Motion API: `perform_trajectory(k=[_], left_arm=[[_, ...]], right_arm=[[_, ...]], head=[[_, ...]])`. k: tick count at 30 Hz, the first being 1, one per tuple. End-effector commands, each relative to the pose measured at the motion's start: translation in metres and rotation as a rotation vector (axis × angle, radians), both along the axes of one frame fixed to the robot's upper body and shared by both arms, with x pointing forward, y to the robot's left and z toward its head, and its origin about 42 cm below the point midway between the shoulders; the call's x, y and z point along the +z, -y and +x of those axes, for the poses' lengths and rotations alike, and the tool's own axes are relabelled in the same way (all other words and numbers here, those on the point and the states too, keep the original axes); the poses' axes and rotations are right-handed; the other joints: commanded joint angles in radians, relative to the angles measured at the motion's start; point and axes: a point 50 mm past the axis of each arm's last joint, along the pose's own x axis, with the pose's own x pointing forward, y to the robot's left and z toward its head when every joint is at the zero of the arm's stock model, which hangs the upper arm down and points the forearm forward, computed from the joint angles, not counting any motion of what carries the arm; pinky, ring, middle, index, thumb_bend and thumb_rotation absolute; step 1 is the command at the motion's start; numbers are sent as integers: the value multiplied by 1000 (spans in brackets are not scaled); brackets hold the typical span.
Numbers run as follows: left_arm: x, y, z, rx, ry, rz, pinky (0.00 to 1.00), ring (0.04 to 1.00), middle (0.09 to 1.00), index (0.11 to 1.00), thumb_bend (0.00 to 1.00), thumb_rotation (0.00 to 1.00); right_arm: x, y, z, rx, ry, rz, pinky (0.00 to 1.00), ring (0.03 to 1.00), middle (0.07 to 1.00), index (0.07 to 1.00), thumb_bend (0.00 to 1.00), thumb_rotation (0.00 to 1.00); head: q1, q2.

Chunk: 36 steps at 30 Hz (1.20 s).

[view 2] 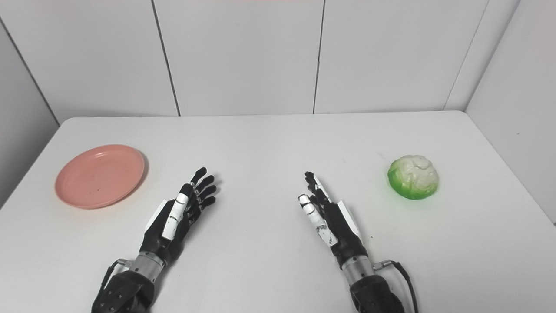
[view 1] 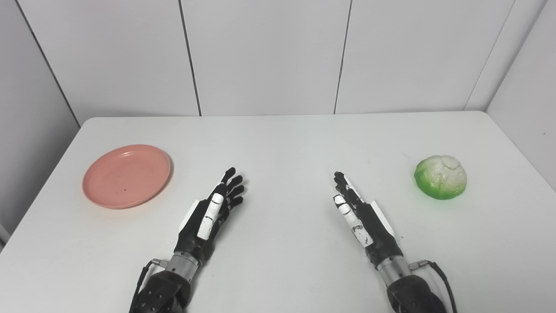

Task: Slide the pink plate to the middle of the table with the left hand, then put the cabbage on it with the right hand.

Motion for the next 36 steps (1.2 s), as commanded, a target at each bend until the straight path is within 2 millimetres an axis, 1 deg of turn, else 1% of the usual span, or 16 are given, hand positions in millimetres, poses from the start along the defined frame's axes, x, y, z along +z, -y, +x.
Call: perform_trajectory(k=[1,9,13,19,28,31,32,33,34,35,36], left_arm=[[-31,-4,-15,5,-86,15,921,943,959,958,684,977],[-33,-5,-15,6,-89,14,924,942,958,959,682,974],[-32,-6,-15,9,-90,20,918,942,959,960,687,976],[-31,-6,-14,7,-87,13,917,942,960,961,690,966],[-30,-5,-14,4,-88,15,925,947,960,962,688,969],[-30,-2,-14,5,-93,15,919,945,958,960,686,970],[-30,-2,-14,4,-93,14,919,945,958,960,684,971],[-31,1,-14,3,-92,14,918,943,957,958,684,967],[-31,2,-14,2,-91,14,918,943,957,957,680,966],[-32,5,-13,2,-90,17,918,943,957,957,677,966],[-32,8,-13,1,-90,19,916,942,957,956,676,966]], right_arm=[[-14,-1,-6,-3,-25,23,958,975,977,972,389,1000],[-17,-3,-6,1,-24,49,956,979,982,974,368,1000],[-16,-2,-6,1,-24,49,956,977,979,973,392,1000],[-14,-2,-6,4,-23,41,962,977,978,976,398,1000],[-13,-1,-5,7,-24,44,963,977,976,975,408,1000],[-14,1,-5,3,-26,43,957,971,971,970,403,1000],[-14,2,-5,2,-27,45,957,971,971,969,401,1000],[-14,4,-5,1,-22,41,957,971,972,969,383,1000],[-15,5,-6,0,-18,38,948,967,970,966,361,1000],[-15,8,-6,1,-9,27,942,965,969,964,345,1000],[-15,10,-6,1,-4,20,939,965,969,963,336,1000]], head=[[-2,0],[-6,-5],[-5,-1],[-5,9],[0,13],[44,5],[44,5],[90,-4],[90,-4],[136,-15],[145,-17]])
